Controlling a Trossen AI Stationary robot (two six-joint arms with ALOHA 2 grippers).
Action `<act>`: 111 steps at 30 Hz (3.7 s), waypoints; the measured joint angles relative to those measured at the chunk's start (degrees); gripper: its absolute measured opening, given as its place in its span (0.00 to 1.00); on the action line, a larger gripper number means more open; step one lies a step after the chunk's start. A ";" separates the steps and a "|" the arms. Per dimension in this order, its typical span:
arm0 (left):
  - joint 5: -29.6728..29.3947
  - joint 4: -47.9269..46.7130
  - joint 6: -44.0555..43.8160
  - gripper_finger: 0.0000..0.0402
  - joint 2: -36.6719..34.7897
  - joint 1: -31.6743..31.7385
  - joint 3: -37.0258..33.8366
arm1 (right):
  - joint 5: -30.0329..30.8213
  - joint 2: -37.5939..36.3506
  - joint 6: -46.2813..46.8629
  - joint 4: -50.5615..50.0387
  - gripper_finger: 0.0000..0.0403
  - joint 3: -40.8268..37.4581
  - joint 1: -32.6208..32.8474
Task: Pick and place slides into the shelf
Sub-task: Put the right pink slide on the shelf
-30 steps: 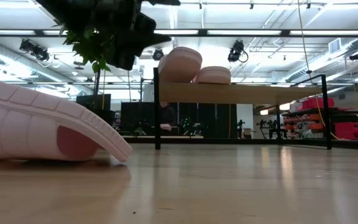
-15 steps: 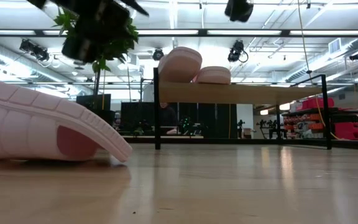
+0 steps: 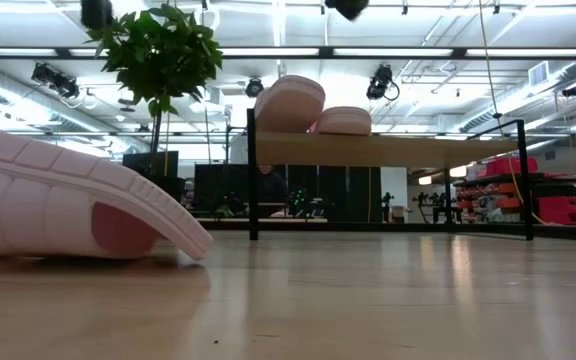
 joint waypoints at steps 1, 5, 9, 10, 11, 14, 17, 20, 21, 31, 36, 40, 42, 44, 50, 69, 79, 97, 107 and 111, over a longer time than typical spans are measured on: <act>-1.25 -2.21 -0.02 0.18 -1.29 -0.02 0.00 | 2.68 0.12 -2.13 0.22 0.57 0.00 1.25; -6.93 -8.89 -0.54 0.13 -5.64 0.03 0.00 | 14.19 1.42 -6.40 2.72 0.57 0.00 5.52; -10.31 -10.17 1.04 0.08 -8.00 0.07 0.00 | 20.95 4.61 -3.63 7.08 0.57 0.02 7.75; -10.48 -10.16 1.88 0.07 -8.38 0.07 0.00 | 22.26 5.47 -3.15 7.55 0.57 0.04 8.14; -10.57 -10.13 2.28 0.06 -8.84 0.07 0.00 | 23.81 6.53 -2.74 7.56 0.57 0.04 8.62; -10.77 -10.15 3.45 0.04 -9.70 0.07 0.00 | 29.74 9.75 -2.31 7.46 0.57 0.04 9.87; -10.79 -10.13 4.33 0.03 -10.10 0.07 0.00 | 39.28 12.04 -1.85 7.51 0.57 0.01 11.47; -10.77 -10.21 5.65 0.02 -10.07 0.07 -0.02 | 44.76 13.28 0.48 7.84 0.57 0.02 12.72; -10.77 -10.24 6.17 0.03 -10.05 0.07 -0.02 | 44.84 13.58 1.94 7.79 0.57 0.02 13.01; -10.56 -11.94 6.98 0.04 -10.07 0.07 -0.02 | 50.12 14.07 12.03 7.71 0.58 0.04 14.81; -10.55 -11.93 8.02 0.03 -10.08 0.07 -0.02 | 51.36 15.77 12.89 7.25 0.58 0.04 14.78; -10.55 -11.93 8.25 0.04 -10.03 0.05 -0.03 | 51.98 16.70 12.98 7.11 0.58 0.04 14.83; -10.38 -11.92 8.64 0.05 -10.03 0.03 -0.04 | 51.98 17.19 13.01 7.24 0.58 0.04 14.56; -10.31 -11.88 8.77 0.06 -10.01 0.03 -0.03 | 51.89 17.47 13.18 7.06 0.58 0.04 14.22; -10.06 -11.68 9.10 0.07 -9.97 0.03 -0.04 | 51.74 19.24 13.21 6.12 0.57 0.04 13.14; -10.05 -11.44 9.58 0.06 -9.97 0.07 -0.04 | 54.19 18.48 25.77 4.04 0.12 0.11 12.95; -10.05 -11.46 10.12 0.03 -9.97 0.07 -0.04 | 57.81 18.48 28.62 3.83 0.12 0.04 13.03; -10.07 -11.76 10.08 0.03 -9.94 0.07 -0.04 | 60.90 18.48 31.73 1.71 0.12 0.98 12.95; -10.07 -11.82 10.06 0.06 -9.94 0.07 -0.04 | 60.92 18.48 32.61 0.90 0.12 1.01 12.95; -10.07 -11.83 10.06 0.05 -9.94 0.07 -0.04 | 60.84 18.48 32.61 0.84 0.12 1.01 12.88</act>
